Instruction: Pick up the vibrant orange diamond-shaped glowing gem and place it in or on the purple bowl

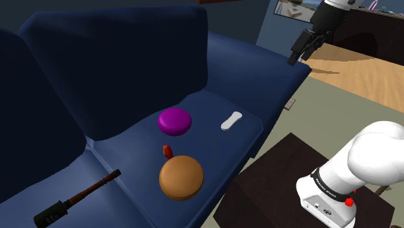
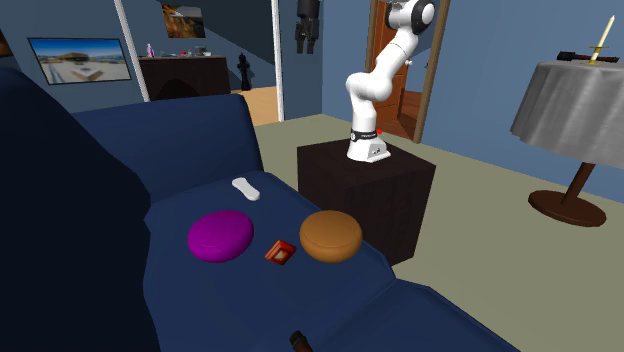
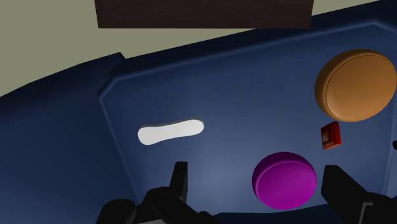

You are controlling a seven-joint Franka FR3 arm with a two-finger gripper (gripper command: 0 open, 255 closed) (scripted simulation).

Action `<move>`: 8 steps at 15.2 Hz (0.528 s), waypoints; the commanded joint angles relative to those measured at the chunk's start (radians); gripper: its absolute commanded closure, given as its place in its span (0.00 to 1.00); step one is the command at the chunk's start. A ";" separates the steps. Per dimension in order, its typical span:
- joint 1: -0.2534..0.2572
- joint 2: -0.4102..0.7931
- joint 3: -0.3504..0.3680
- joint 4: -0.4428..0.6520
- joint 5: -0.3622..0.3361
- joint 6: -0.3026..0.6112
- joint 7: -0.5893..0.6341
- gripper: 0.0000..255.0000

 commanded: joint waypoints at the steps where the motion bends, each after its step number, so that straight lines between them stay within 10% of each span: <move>1: 0.000 0.000 0.000 0.000 0.000 0.000 0.000 0.00; 8: 0.030 0.052 0.111 -0.151 0.040 0.240 0.084 0.00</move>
